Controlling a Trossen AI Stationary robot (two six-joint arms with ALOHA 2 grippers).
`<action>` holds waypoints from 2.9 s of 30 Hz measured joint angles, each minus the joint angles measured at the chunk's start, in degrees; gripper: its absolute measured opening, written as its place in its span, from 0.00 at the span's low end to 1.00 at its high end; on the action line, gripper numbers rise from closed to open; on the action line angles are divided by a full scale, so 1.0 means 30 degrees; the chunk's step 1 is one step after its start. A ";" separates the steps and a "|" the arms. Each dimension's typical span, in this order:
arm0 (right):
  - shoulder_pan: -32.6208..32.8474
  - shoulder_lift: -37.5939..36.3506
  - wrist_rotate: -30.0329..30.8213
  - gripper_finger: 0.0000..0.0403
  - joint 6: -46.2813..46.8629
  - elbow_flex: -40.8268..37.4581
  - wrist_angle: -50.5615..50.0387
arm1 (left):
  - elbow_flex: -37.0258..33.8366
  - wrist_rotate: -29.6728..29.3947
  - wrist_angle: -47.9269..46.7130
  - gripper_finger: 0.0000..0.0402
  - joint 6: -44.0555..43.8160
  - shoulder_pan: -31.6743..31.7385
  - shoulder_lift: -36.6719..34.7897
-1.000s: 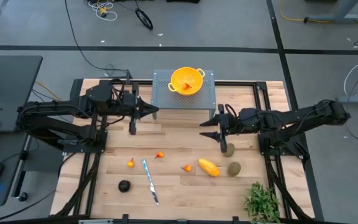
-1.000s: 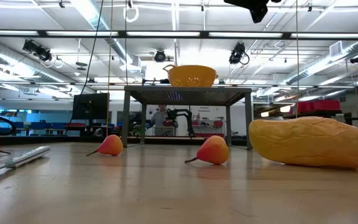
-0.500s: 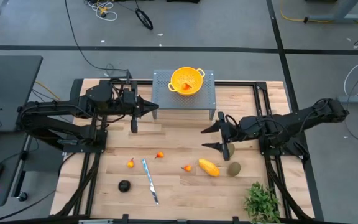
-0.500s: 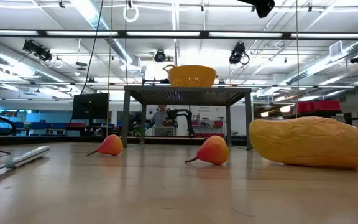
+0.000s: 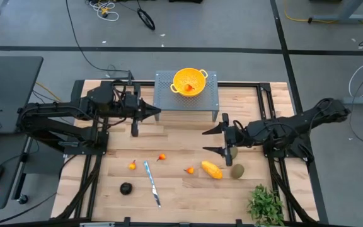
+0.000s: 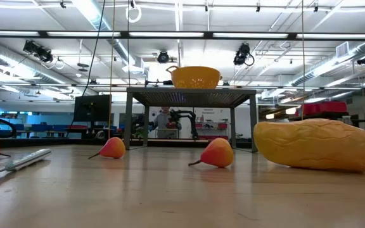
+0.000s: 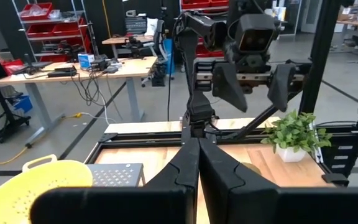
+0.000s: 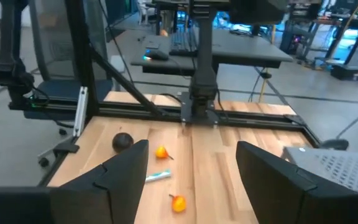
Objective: Pick & Place Fruit
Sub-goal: Put the pear into the yellow colander bowl on the shelf
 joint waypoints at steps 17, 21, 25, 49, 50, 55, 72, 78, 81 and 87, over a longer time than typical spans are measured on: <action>0.1326 0.3509 0.0807 0.70 0.2510 0.0860 -0.0015 | 0.0000 0.0007 -0.0452 0.05 0.0027 -0.0011 0.0000; 0.1423 0.4489 0.0421 0.71 0.2734 0.0860 -0.0143 | 0.0000 0.0007 -0.0452 0.02 0.0027 -0.0011 0.0000; 0.1445 0.5623 -0.0034 0.71 0.3158 0.0860 -0.0150 | 0.0000 0.0007 -0.0448 0.02 0.0020 -0.0011 0.0000; 0.1438 1.0885 -0.1187 0.73 0.5064 0.0860 -0.0168 | 0.0000 -0.0146 -0.0452 0.06 0.0019 -0.0011 0.0000; 0.1438 1.1005 -0.1300 0.74 0.5064 0.0866 -0.0135 | 0.0000 -0.0146 -0.0452 0.06 0.0020 -0.0011 0.0000; 0.1423 1.1723 -0.1601 0.76 0.4915 0.0882 -0.0152 | 0.0000 -0.0152 -0.0452 0.03 0.0019 -0.0011 0.0000; 0.0959 1.3834 -0.1576 0.76 0.4490 0.0882 -0.0278 | 0.0000 -0.0450 -0.0444 0.04 0.0175 -0.0011 0.0000; 0.0467 1.4294 -0.1666 0.76 0.4492 0.0882 -0.0288 | 0.0000 -0.0444 -0.0444 0.01 0.0173 -0.0011 0.0000; 0.0301 1.4521 -0.2086 0.76 0.4495 0.0874 -0.0341 | 0.0000 -0.0444 -0.0444 0.03 0.0173 -0.0011 0.0000; 0.0308 1.4636 -0.2223 0.76 0.4277 0.0874 -0.0280 | 0.0000 -0.0445 -0.0444 0.06 0.0173 -0.0011 0.0000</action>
